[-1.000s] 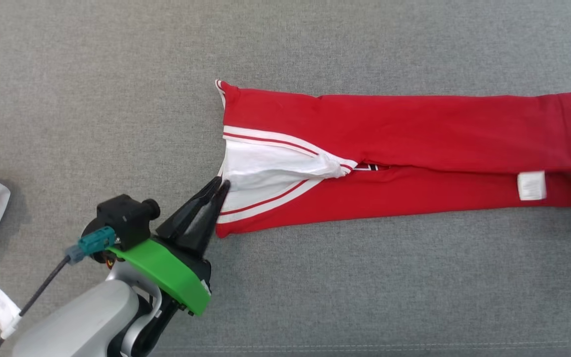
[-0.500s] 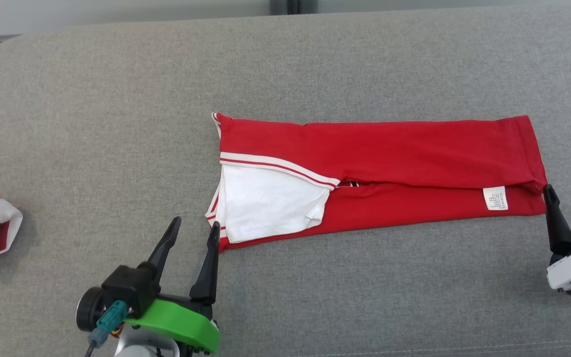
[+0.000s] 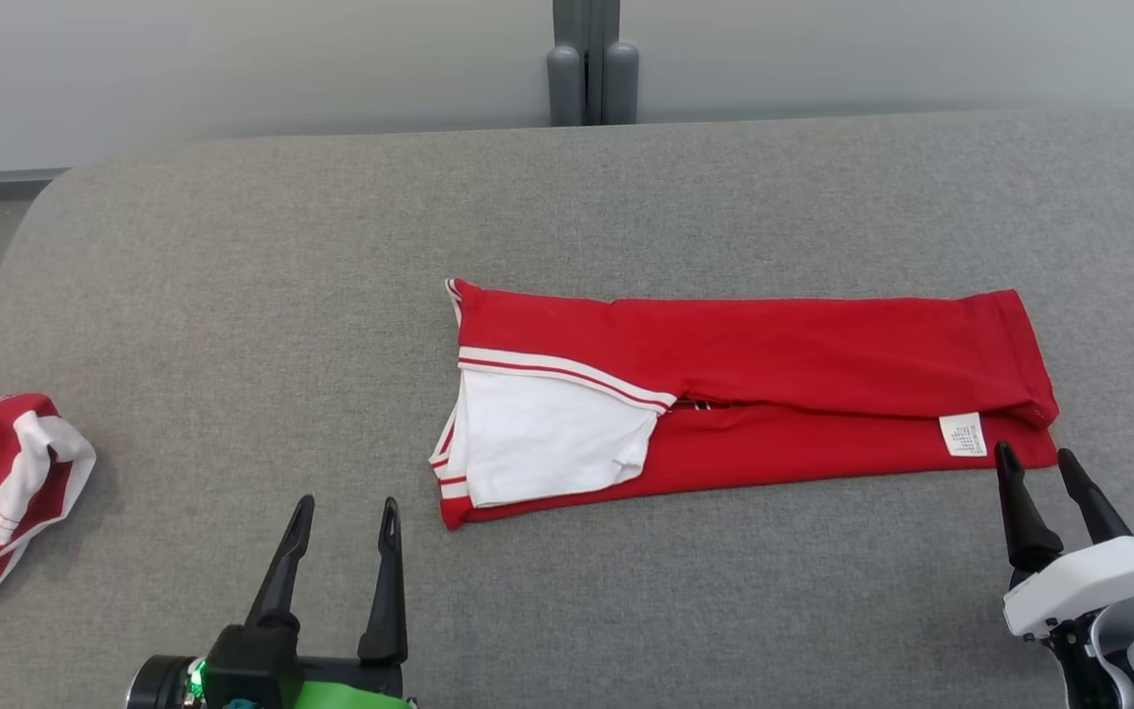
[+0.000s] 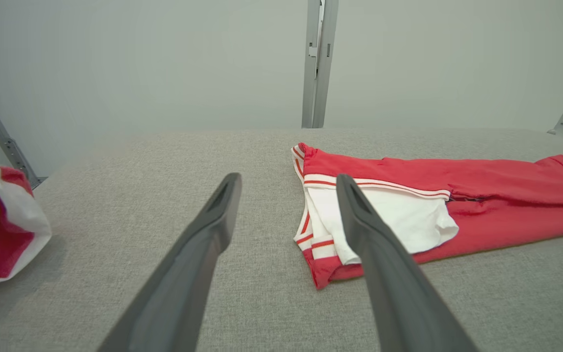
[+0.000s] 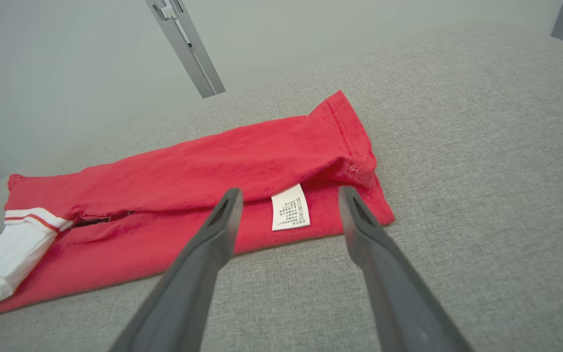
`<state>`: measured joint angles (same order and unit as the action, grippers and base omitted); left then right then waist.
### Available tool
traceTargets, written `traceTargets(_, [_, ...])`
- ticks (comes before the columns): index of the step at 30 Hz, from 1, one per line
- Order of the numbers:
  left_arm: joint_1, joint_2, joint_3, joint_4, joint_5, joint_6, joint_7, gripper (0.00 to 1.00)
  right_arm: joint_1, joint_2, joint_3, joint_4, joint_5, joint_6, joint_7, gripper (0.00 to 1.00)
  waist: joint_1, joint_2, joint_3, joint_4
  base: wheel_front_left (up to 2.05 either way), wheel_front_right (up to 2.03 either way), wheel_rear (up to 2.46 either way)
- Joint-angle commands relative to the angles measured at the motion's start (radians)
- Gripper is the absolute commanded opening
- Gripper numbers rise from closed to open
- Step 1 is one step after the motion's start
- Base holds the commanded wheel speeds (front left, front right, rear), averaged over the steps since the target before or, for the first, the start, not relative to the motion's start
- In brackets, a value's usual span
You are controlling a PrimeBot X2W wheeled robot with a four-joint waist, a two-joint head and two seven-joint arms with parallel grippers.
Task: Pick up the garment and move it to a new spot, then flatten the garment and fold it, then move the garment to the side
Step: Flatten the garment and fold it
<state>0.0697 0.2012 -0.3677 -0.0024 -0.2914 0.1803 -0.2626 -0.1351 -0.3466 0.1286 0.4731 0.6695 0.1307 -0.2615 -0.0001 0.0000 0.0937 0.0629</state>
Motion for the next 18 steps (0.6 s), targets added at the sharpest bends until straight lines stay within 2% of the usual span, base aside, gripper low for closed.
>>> traceTargets(1, [0.022,-0.017,0.02,-0.006,0.033,-0.014,-0.003,1.0,0.003,0.004,-0.005,0.005,-0.008,0.0,-0.004,1.0,0.0001,0.0,-0.017,0.017,0.0,0.0,0.0])
traceTargets(6, [0.052,-0.072,0.066,0.005,0.106,-0.061,-0.003,1.0,-0.03,0.011,-0.028,0.057,0.037,0.0,0.005,1.0,0.0001,0.0,-0.017,0.045,0.0,0.0,0.0])
traceTargets(12, [0.04,-0.115,0.081,0.018,0.155,-0.093,-0.002,1.0,-0.093,-0.033,-0.058,0.15,0.047,0.0,0.031,1.0,0.0001,0.0,0.007,0.091,0.0,0.0,0.0])
traceTargets(18, [0.026,-0.137,0.073,0.019,0.2,-0.104,-0.002,1.0,-0.164,-0.089,-0.074,0.261,0.053,0.0,0.128,1.0,0.0001,0.0,0.03,0.123,0.0,0.0,0.0])
